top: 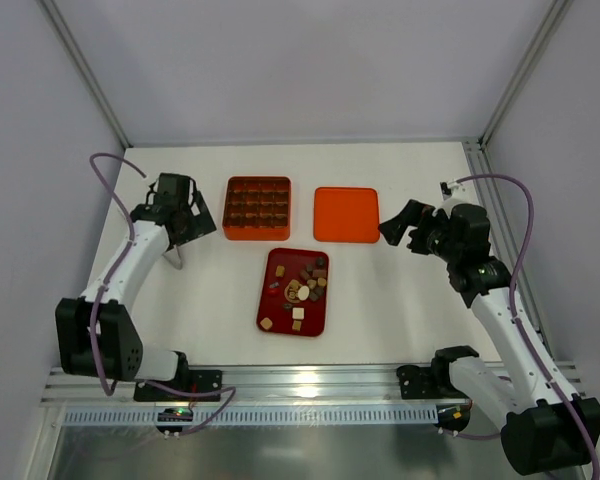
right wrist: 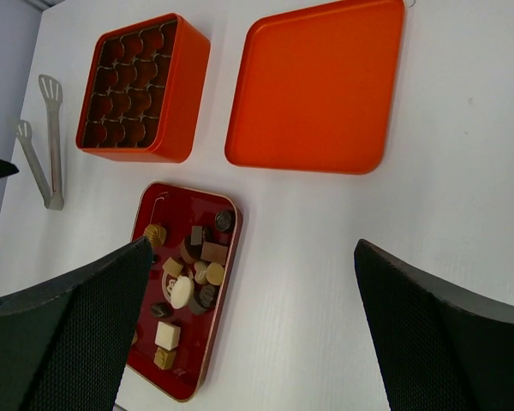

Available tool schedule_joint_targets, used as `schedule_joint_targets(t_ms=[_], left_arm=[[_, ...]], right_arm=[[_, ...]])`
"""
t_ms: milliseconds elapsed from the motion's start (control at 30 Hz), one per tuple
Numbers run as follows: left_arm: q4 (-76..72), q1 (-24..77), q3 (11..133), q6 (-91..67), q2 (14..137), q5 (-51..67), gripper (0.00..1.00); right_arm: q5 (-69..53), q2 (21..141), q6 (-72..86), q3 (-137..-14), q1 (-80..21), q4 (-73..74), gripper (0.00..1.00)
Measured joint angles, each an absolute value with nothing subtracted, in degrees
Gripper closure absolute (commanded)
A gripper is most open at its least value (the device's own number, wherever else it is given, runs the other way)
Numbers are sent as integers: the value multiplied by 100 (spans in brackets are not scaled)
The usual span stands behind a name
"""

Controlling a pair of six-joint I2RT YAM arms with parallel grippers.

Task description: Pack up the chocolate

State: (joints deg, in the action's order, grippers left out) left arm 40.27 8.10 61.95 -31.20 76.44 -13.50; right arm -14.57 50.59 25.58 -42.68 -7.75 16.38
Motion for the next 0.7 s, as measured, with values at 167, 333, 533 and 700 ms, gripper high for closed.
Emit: schedule_joint_targets(t_ms=[167,333,533,700], left_arm=[[3920,336,6541,-3111,8565,-1404,0],[3741,-30,6643,-3175,9227,-1424,0],[3389,-517,6643,-3256,9977,-1339,0],[3144,-725,6648,-3258,10311,-1286,0]], right_arm=[[-1686,5039,2563,-4265,-775,1621,0],[-1844,4963,2563,-4241,-775,1520,0],[-1879,4873,2558,-4097,-775,1459,0],[-1887,4851,2558,-3988,-775,1452,0]])
